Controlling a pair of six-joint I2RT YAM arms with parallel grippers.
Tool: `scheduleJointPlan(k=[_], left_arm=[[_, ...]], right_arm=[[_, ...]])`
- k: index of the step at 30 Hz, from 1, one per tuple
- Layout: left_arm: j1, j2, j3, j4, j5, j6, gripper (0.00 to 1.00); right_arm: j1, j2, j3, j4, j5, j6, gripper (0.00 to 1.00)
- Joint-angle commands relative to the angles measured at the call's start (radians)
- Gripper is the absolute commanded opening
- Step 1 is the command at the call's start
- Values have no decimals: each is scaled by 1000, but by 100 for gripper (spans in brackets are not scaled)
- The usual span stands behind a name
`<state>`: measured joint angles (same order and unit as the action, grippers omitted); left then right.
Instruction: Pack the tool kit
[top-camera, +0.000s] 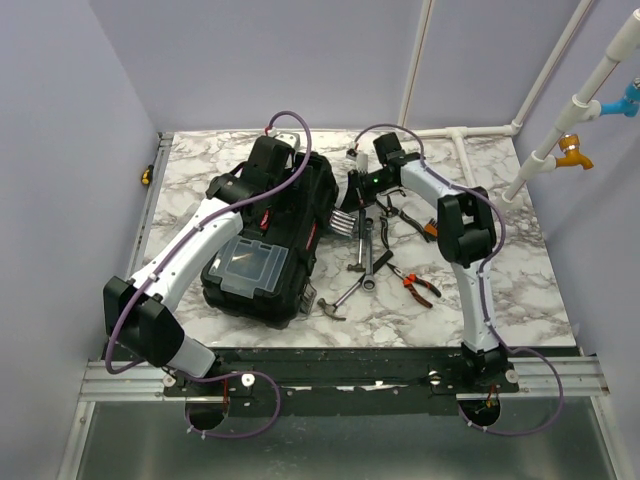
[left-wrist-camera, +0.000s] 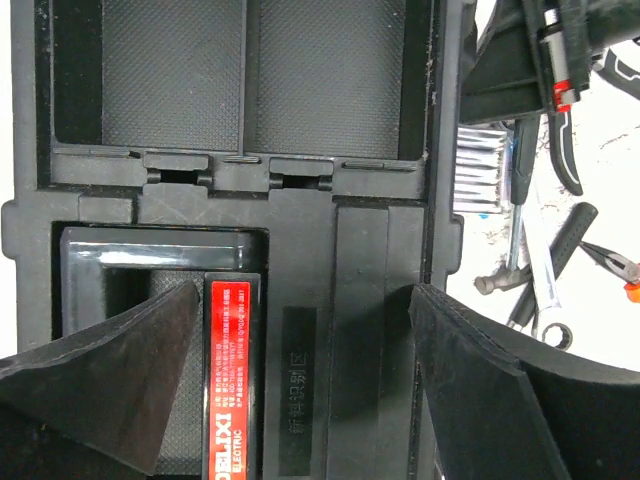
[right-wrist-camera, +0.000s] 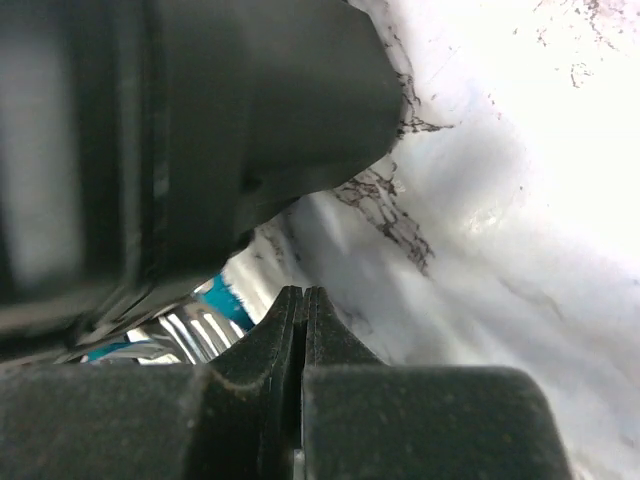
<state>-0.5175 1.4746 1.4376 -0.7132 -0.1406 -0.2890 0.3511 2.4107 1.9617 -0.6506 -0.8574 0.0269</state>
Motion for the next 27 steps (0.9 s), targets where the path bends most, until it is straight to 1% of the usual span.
scheduleJointPlan(k=[1,7,11,17,20,24,26,27], left_arm=[[-4,27,6,-12,-3,8,86],[-4,42,-7,-7,9,-10,84],[-4,25,-6,13,28,-13,84],[-6,14,23,24,52,-10,85],[-20,26,47,23,51,-15,85],[-66,42,88,17,-6,12,86],[-107,61,122,5,-74,44,88],[-129,80,153,-7,-124,58,88]], right_arm=[[-1,-135,-108,51,-116,52,1],[-2,-225,-183,106,-164,94,1],[-2,-271,-270,196,-169,168,1],[-1,-325,-385,384,-179,328,1],[-1,-357,-444,466,-154,402,1],[-2,-397,-534,606,-120,526,1],[-2,-418,-599,742,-99,613,1],[-1,-422,-621,771,-81,645,1]])
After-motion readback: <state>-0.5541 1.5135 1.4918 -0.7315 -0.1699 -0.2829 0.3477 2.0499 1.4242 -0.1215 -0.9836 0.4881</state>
